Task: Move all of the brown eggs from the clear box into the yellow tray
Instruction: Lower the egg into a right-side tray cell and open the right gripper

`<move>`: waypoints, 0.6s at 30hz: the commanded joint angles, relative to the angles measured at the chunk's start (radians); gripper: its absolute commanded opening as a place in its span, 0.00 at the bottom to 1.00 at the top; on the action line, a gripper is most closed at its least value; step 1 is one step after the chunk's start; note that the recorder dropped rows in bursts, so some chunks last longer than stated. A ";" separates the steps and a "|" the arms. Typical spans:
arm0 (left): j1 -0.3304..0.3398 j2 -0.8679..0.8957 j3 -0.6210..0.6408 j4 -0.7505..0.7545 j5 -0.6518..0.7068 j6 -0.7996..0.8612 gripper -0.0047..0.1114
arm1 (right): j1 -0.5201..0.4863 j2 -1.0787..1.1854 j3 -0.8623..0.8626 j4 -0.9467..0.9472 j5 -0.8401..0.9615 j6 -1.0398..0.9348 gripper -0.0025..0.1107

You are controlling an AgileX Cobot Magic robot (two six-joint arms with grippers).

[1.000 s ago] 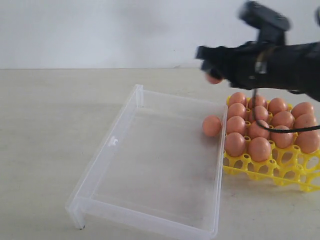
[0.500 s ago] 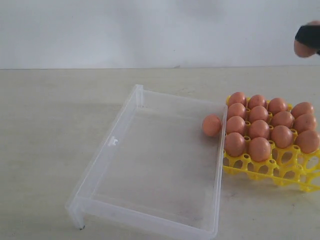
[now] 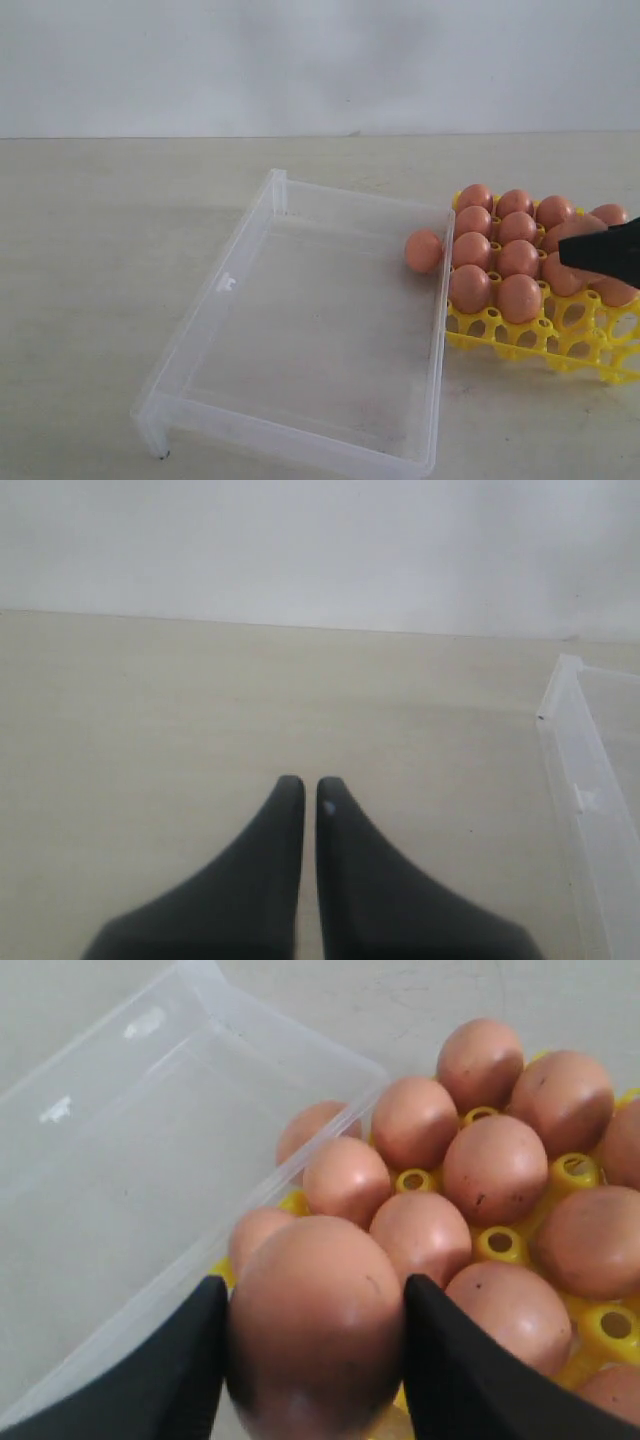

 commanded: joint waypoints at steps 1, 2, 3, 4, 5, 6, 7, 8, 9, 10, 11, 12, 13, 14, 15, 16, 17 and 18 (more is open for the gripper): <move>-0.002 -0.002 0.003 -0.003 -0.008 0.002 0.08 | 0.001 -0.001 0.035 0.004 0.032 -0.169 0.02; -0.002 -0.002 0.003 -0.003 -0.008 0.002 0.08 | 0.001 0.002 0.037 0.004 0.045 -0.183 0.02; -0.002 -0.002 0.003 -0.003 -0.008 0.002 0.08 | 0.001 0.010 0.037 0.004 0.060 -0.184 0.02; -0.002 -0.002 0.003 -0.003 -0.008 0.002 0.08 | 0.001 0.024 0.037 0.018 0.074 -0.184 0.02; -0.002 -0.002 0.003 -0.003 -0.008 0.002 0.08 | 0.001 0.038 0.037 0.037 0.080 -0.184 0.02; -0.002 -0.002 0.003 -0.003 -0.008 0.002 0.08 | 0.001 0.080 0.037 0.060 0.081 -0.184 0.02; -0.002 -0.002 0.003 -0.003 -0.008 0.002 0.08 | 0.001 0.103 0.037 0.062 0.077 -0.187 0.02; -0.002 -0.002 0.003 -0.003 -0.008 0.002 0.08 | 0.001 0.147 0.037 0.062 0.052 -0.208 0.02; -0.002 -0.002 0.003 -0.003 -0.008 0.002 0.08 | 0.001 0.163 0.037 0.067 0.043 -0.225 0.02; -0.002 -0.002 0.003 -0.003 -0.008 0.002 0.08 | 0.001 0.200 0.037 0.094 0.032 -0.257 0.02; -0.002 -0.002 0.003 -0.003 -0.008 0.002 0.08 | 0.001 0.213 0.037 0.100 0.032 -0.262 0.02; -0.002 -0.002 0.003 -0.003 -0.008 0.002 0.08 | 0.001 0.233 0.037 0.105 0.034 -0.267 0.02; -0.002 -0.002 0.003 -0.003 -0.008 0.002 0.08 | 0.001 0.245 0.037 0.105 0.038 -0.272 0.02; -0.002 -0.002 0.003 -0.003 -0.008 0.002 0.08 | 0.001 0.257 0.037 0.107 0.042 -0.283 0.02; -0.002 -0.002 0.003 -0.003 -0.008 0.002 0.08 | 0.001 0.277 0.037 0.123 0.050 -0.318 0.02; -0.002 -0.002 0.003 -0.003 -0.008 0.002 0.08 | 0.001 0.283 0.037 0.136 0.052 -0.330 0.02; -0.002 -0.002 0.003 -0.003 -0.008 0.002 0.08 | 0.001 0.289 0.037 0.170 0.054 -0.342 0.02; -0.002 -0.002 0.003 -0.003 -0.008 0.002 0.08 | 0.001 0.289 0.037 0.182 0.060 -0.341 0.02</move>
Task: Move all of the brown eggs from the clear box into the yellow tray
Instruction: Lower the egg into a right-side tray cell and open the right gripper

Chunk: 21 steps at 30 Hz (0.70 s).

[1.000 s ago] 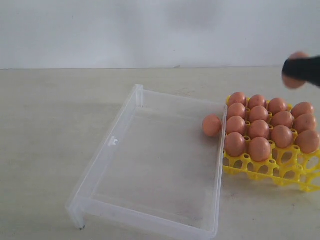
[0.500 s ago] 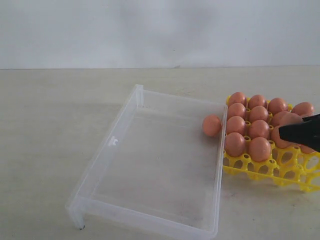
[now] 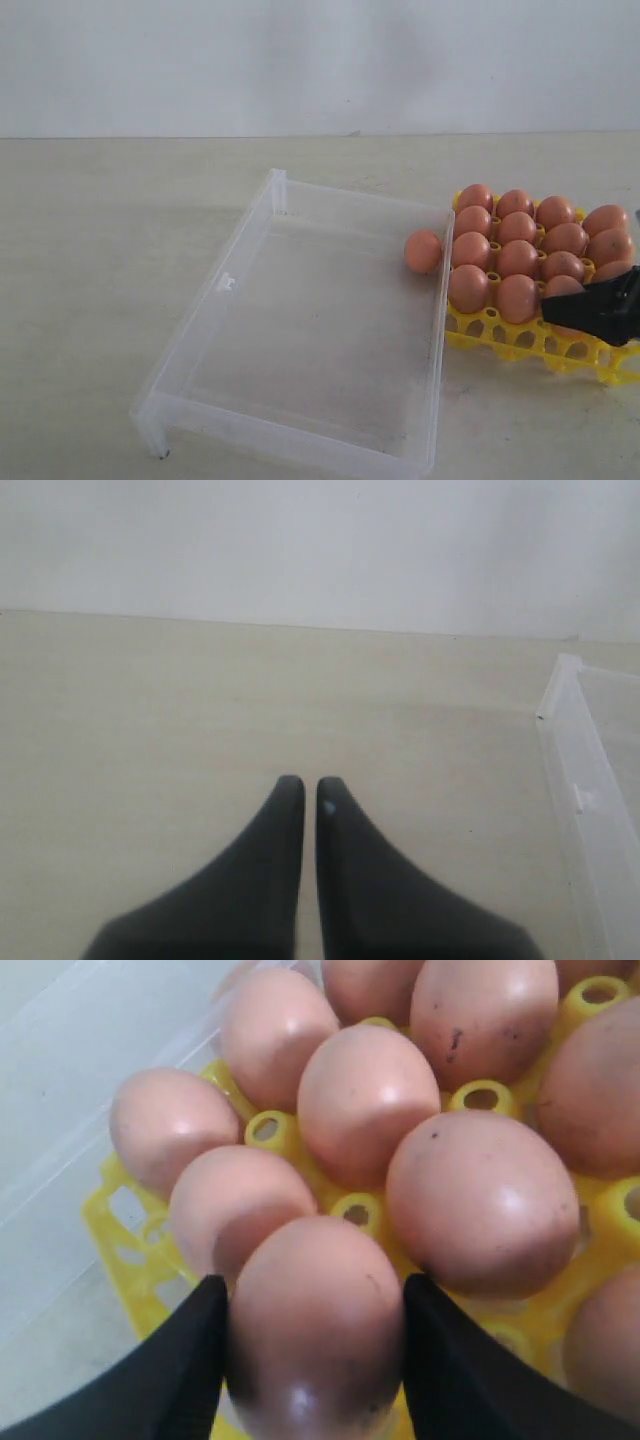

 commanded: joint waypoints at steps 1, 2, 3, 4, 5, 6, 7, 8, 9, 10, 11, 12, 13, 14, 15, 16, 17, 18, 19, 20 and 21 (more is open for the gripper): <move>-0.002 -0.002 0.003 -0.003 -0.008 0.002 0.08 | 0.001 0.011 0.003 0.067 0.010 -0.033 0.02; -0.002 -0.002 0.003 -0.003 -0.008 0.002 0.08 | 0.001 0.011 0.003 0.067 0.010 -0.033 0.02; -0.002 -0.002 0.003 -0.003 -0.008 0.002 0.08 | 0.001 0.011 0.003 0.066 0.021 -0.033 0.02; -0.002 -0.002 0.003 -0.003 -0.008 0.002 0.08 | 0.001 0.011 0.003 0.063 0.021 -0.024 0.02; -0.002 -0.002 0.003 -0.003 -0.008 0.002 0.08 | 0.001 0.011 0.003 0.063 0.017 -0.012 0.02; -0.002 -0.002 0.003 -0.003 -0.008 0.002 0.08 | 0.001 0.011 0.003 0.063 0.012 0.004 0.04; -0.002 -0.002 0.003 -0.003 -0.008 0.002 0.08 | 0.001 0.011 0.003 0.063 0.009 0.017 0.06; -0.002 -0.002 0.003 -0.003 -0.008 0.002 0.08 | 0.001 0.011 0.003 0.063 0.004 0.031 0.10; -0.002 -0.002 0.003 -0.003 -0.008 0.002 0.08 | 0.001 0.011 0.003 0.063 0.002 0.043 0.15; -0.002 -0.002 0.003 -0.003 -0.008 0.002 0.08 | 0.001 0.011 0.003 0.063 0.002 0.048 0.20; -0.002 -0.002 0.003 -0.003 -0.008 0.002 0.08 | 0.001 0.011 0.003 0.063 0.002 0.051 0.27; -0.002 -0.002 0.003 -0.003 -0.008 0.002 0.08 | 0.001 0.011 0.003 0.063 0.002 0.051 0.34; -0.002 -0.002 0.003 -0.003 -0.008 0.002 0.08 | 0.001 0.011 0.003 0.063 0.002 0.047 0.45; -0.002 -0.002 0.003 -0.003 -0.008 0.002 0.08 | 0.001 0.011 0.003 0.063 0.002 0.042 0.49; -0.002 -0.002 0.003 -0.003 -0.008 0.002 0.08 | 0.001 0.011 0.003 0.067 0.002 0.042 0.51; -0.002 -0.002 0.003 -0.003 -0.008 0.002 0.08 | 0.001 0.011 0.003 0.074 -0.003 0.042 0.52; -0.002 -0.002 0.003 -0.003 -0.008 0.002 0.08 | 0.001 0.011 0.003 0.083 -0.017 0.042 0.52; -0.002 -0.002 0.003 -0.003 -0.008 0.002 0.08 | 0.001 0.011 0.003 0.092 -0.039 0.042 0.52; -0.002 -0.002 0.003 -0.003 -0.008 0.002 0.08 | 0.001 0.011 0.003 0.098 -0.061 0.042 0.52; -0.002 -0.002 0.003 -0.003 -0.008 0.002 0.08 | 0.001 0.011 0.003 0.104 -0.093 0.042 0.52; -0.002 -0.002 0.003 -0.003 -0.008 0.002 0.08 | 0.001 0.011 0.003 0.107 -0.124 0.042 0.52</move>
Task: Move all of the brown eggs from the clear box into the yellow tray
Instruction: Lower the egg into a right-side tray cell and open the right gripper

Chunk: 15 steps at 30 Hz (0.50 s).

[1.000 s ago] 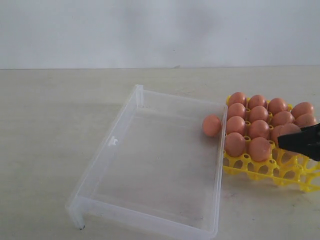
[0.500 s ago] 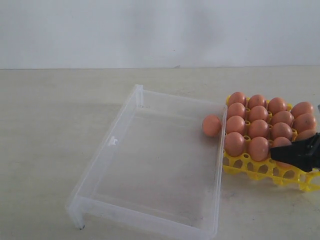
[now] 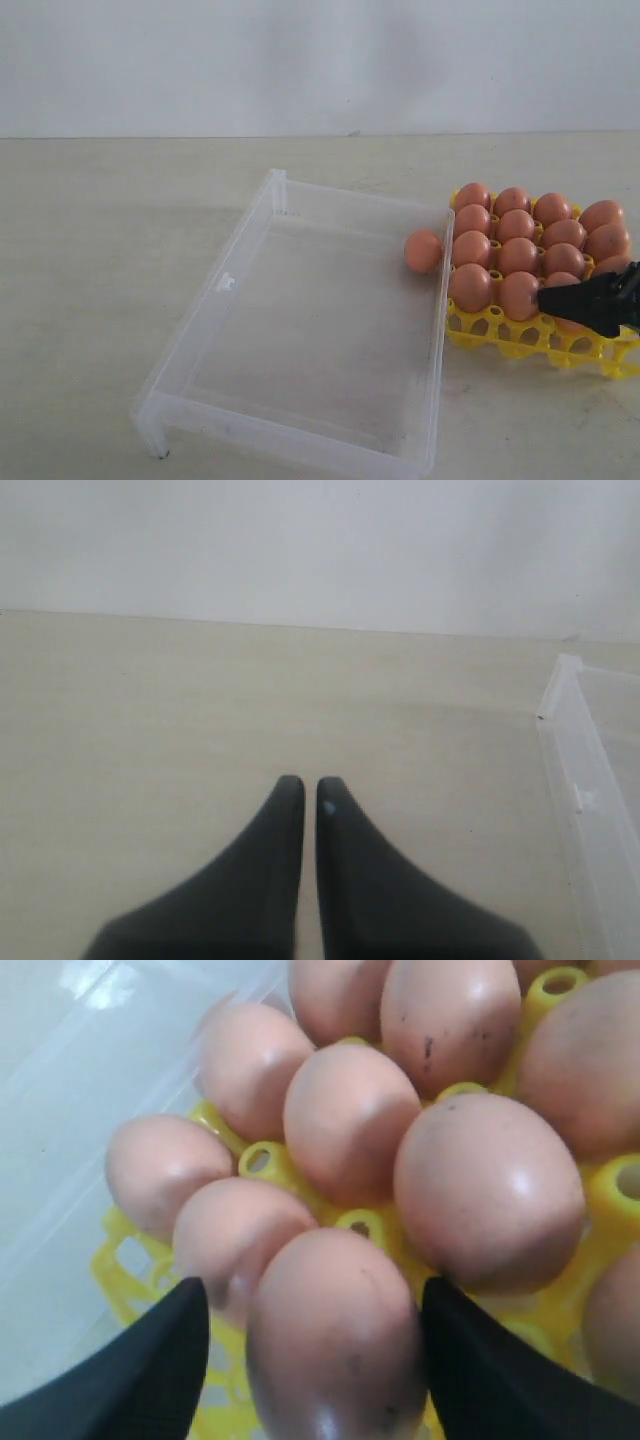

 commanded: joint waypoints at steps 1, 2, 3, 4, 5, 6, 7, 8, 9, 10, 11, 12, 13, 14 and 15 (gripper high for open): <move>-0.002 -0.002 0.003 -0.003 -0.008 0.002 0.08 | 0.001 -0.002 -0.001 0.040 -0.127 -0.003 0.52; -0.002 -0.002 0.003 -0.003 -0.008 0.002 0.08 | 0.001 -0.002 -0.001 0.043 -0.151 -0.003 0.52; -0.002 -0.002 0.003 -0.003 -0.008 0.002 0.08 | 0.001 -0.002 -0.001 0.047 -0.166 -0.009 0.52; -0.002 -0.002 0.003 -0.003 -0.008 0.002 0.08 | 0.001 -0.002 -0.001 0.055 -0.179 -0.027 0.52; -0.002 -0.002 0.003 -0.003 -0.008 0.002 0.08 | 0.001 -0.002 -0.001 0.063 -0.184 -0.043 0.52; -0.002 -0.002 0.003 -0.003 -0.008 0.002 0.08 | 0.001 -0.002 -0.001 0.070 -0.189 -0.051 0.52; -0.002 -0.002 0.003 -0.003 -0.008 0.002 0.08 | 0.001 -0.002 -0.001 0.075 -0.189 -0.051 0.52; -0.002 -0.002 0.003 -0.003 -0.008 0.002 0.08 | 0.001 -0.002 -0.001 0.077 -0.189 -0.051 0.52; -0.002 -0.002 0.003 -0.003 -0.008 0.002 0.08 | 0.001 -0.002 -0.001 0.077 -0.189 -0.053 0.52; -0.002 -0.002 0.003 -0.003 -0.008 0.002 0.08 | 0.001 -0.002 -0.001 0.075 -0.189 -0.056 0.52; -0.002 -0.002 0.003 -0.003 -0.008 0.002 0.08 | 0.001 -0.002 -0.001 0.075 -0.188 -0.058 0.52; -0.002 -0.002 0.003 -0.003 -0.008 0.002 0.08 | 0.001 -0.002 -0.001 0.075 -0.188 -0.058 0.52; -0.002 -0.002 0.003 -0.003 -0.008 0.002 0.08 | 0.001 -0.002 -0.001 0.075 -0.190 -0.058 0.52; -0.002 -0.002 0.003 -0.003 -0.008 0.002 0.08 | 0.001 -0.002 -0.001 0.078 -0.198 -0.058 0.52; -0.002 -0.002 0.003 -0.003 -0.008 0.002 0.08 | 0.001 -0.002 -0.001 0.086 -0.206 -0.058 0.52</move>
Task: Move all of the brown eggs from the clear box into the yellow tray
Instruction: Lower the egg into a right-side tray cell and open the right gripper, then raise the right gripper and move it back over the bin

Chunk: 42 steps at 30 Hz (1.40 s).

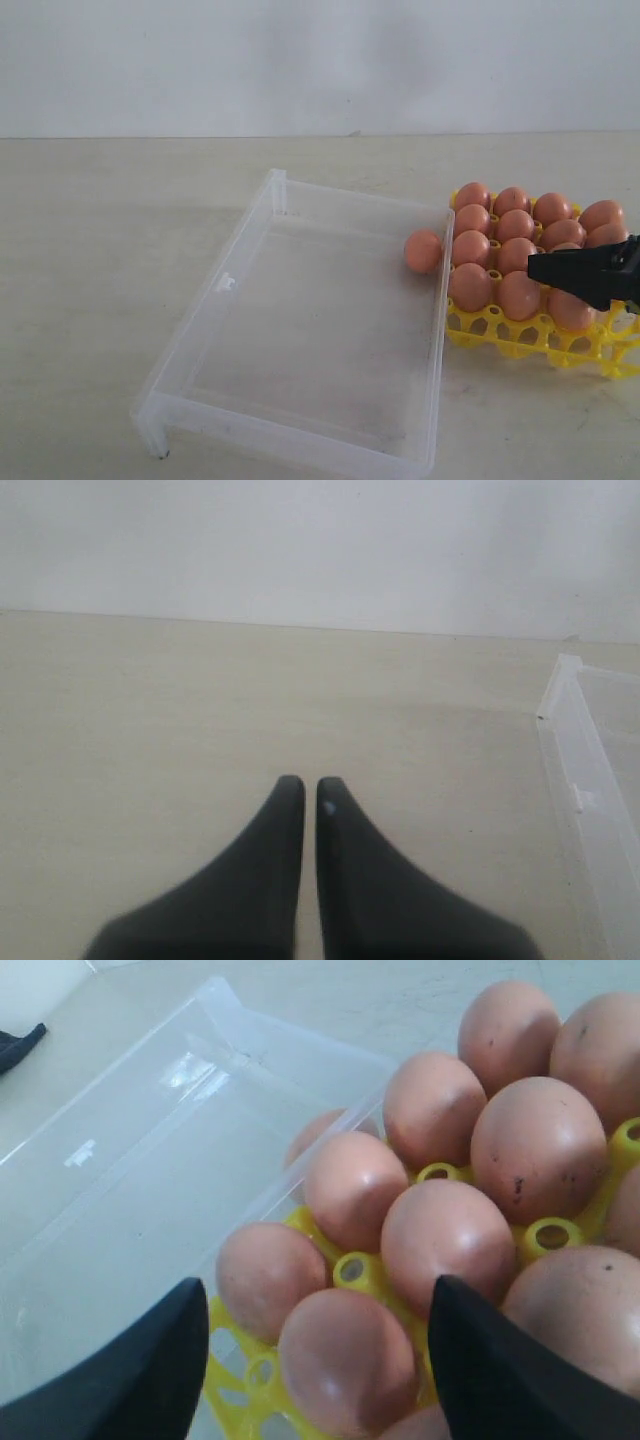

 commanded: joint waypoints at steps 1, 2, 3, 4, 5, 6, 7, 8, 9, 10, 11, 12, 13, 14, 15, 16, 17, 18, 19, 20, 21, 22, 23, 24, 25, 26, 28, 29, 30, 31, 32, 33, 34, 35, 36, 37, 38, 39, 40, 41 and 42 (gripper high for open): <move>-0.002 -0.002 0.003 -0.003 -0.008 0.002 0.08 | 0.001 -0.002 -0.001 0.027 -0.038 -0.014 0.52; -0.002 -0.002 0.003 -0.003 -0.008 0.002 0.08 | 0.001 -0.002 -0.001 0.039 -0.053 -0.014 0.52; -0.002 -0.002 0.003 -0.003 -0.008 0.002 0.08 | 0.001 -0.004 -0.001 0.052 -0.074 -0.014 0.52; -0.002 -0.002 0.003 -0.003 -0.008 0.002 0.08 | 0.001 -0.004 -0.001 0.058 -0.097 -0.014 0.52; -0.002 -0.002 0.003 -0.003 -0.008 0.002 0.08 | 0.001 -0.004 -0.001 0.068 -0.109 -0.014 0.52; -0.002 -0.002 0.003 -0.003 -0.008 0.002 0.08 | 0.001 -0.004 -0.001 0.077 -0.109 -0.014 0.49; -0.002 -0.002 0.003 -0.003 -0.008 0.002 0.08 | 0.001 -0.007 -0.001 0.085 -0.109 -0.008 0.44; -0.002 -0.002 0.003 -0.003 -0.008 0.002 0.08 | 0.003 -0.020 -0.001 0.087 -0.109 0.000 0.39; -0.002 -0.002 0.003 -0.003 -0.008 0.002 0.08 | 0.008 -0.035 -0.001 0.085 -0.109 0.000 0.29; -0.002 -0.002 0.003 -0.003 -0.008 0.002 0.08 | 0.013 -0.054 -0.001 0.083 -0.109 0.012 0.17; -0.002 -0.002 0.003 -0.003 -0.008 0.002 0.08 | 0.025 -0.073 -0.001 0.083 -0.109 0.020 0.03; -0.002 -0.002 0.003 -0.003 -0.008 0.002 0.08 | 0.041 -0.097 -0.001 0.087 -0.109 0.038 0.02; -0.002 -0.002 0.003 -0.003 -0.008 0.002 0.08 | 0.065 -0.122 -0.003 0.087 -0.109 0.042 0.02; -0.002 -0.002 0.003 -0.003 -0.008 0.002 0.08 | 0.090 -0.143 -0.009 0.087 -0.109 0.042 0.02; -0.002 -0.002 0.003 -0.003 -0.008 0.002 0.08 | 0.128 -0.169 -0.018 0.085 -0.109 0.040 0.02; -0.002 -0.002 0.003 -0.003 -0.008 0.002 0.08 | 0.173 -0.194 -0.032 0.081 -0.109 0.038 0.02; -0.002 -0.002 0.003 -0.003 -0.008 0.002 0.08 | 0.214 -0.221 -0.047 0.078 -0.109 0.039 0.02; -0.002 -0.002 0.003 -0.003 -0.008 0.002 0.08 | 0.273 -0.251 -0.068 0.069 -0.098 0.039 0.02; -0.002 -0.002 0.003 -0.003 -0.008 0.002 0.08 | 0.337 -0.283 -0.095 0.047 0.006 0.039 0.02; -0.002 -0.002 0.003 -0.003 -0.008 0.002 0.08 | 0.411 -0.308 -0.119 0.011 0.148 0.039 0.02; -0.002 -0.002 0.003 -0.003 -0.008 0.002 0.08 | 0.493 -0.337 -0.149 -0.036 0.324 0.043 0.02; -0.002 -0.002 0.003 -0.003 -0.008 0.002 0.08 | 0.582 -0.360 -0.178 -0.085 0.526 0.067 0.02; -0.002 -0.002 0.003 -0.003 -0.008 0.002 0.08 | 0.656 -0.375 -0.202 -0.120 0.700 0.102 0.02; -0.002 -0.002 0.003 -0.003 -0.008 0.002 0.08 | 0.746 -0.385 -0.224 -0.143 0.924 0.156 0.02; -0.002 -0.002 0.003 -0.003 -0.008 0.002 0.08 | 0.830 -0.387 -0.245 -0.141 1.144 0.202 0.02; -0.002 -0.002 0.003 -0.003 -0.008 0.002 0.08 | 0.890 -0.387 -0.265 -0.130 1.308 0.217 0.02; -0.002 -0.002 0.003 -0.003 -0.008 0.002 0.08 | 0.997 -0.368 -0.331 -0.037 1.592 0.190 0.02; -0.002 -0.002 0.003 -0.003 -0.008 0.002 0.08 | 1.026 -0.356 -0.365 0.057 1.650 0.115 0.02; -0.002 -0.002 0.003 -0.003 -0.008 0.002 0.08 | 1.039 -0.345 -0.414 0.205 1.672 -0.025 0.02; -0.002 -0.002 0.003 -0.003 -0.008 0.002 0.08 | 1.042 -0.331 -0.472 0.402 1.684 -0.206 0.02; -0.002 -0.002 0.003 -0.003 -0.008 0.002 0.08 | 1.042 -0.310 -0.540 0.630 1.721 -0.414 0.02; -0.002 -0.002 0.003 -0.003 -0.008 0.002 0.08 | 1.031 -0.281 -0.617 0.852 1.787 -0.616 0.02; -0.002 -0.002 0.003 -0.003 -0.008 0.002 0.08 | 1.020 -0.254 -0.698 1.000 1.856 -0.750 0.02; -0.002 -0.002 0.003 -0.003 -0.008 0.002 0.08 | 1.006 -0.212 -0.780 1.143 1.944 -0.868 0.02; -0.002 -0.002 0.003 -0.003 -0.008 0.002 0.08 | 0.993 -0.167 -0.857 1.234 2.019 -0.929 0.02; -0.002 -0.002 0.003 -0.003 -0.008 0.002 0.08 | 0.985 -0.129 -0.914 1.269 2.068 -0.939 0.02; -0.002 -0.002 0.003 -0.003 -0.008 0.002 0.08 | 0.975 -0.081 -0.979 1.283 2.118 -0.946 0.02; -0.002 -0.002 0.003 -0.003 -0.008 0.002 0.08 | 0.968 -0.035 -1.036 1.283 2.166 -0.939 0.02; -0.002 -0.002 0.003 -0.003 -0.008 0.002 0.08 | 0.964 0.008 -1.077 1.288 2.205 -0.939 0.02; -0.002 -0.002 0.003 -0.003 -0.008 0.002 0.08 | 0.964 0.048 -1.121 1.288 2.260 -0.917 0.02; -0.002 -0.002 0.003 -0.003 -0.008 0.002 0.08 | 0.964 0.082 -1.158 1.285 2.317 -0.906 0.02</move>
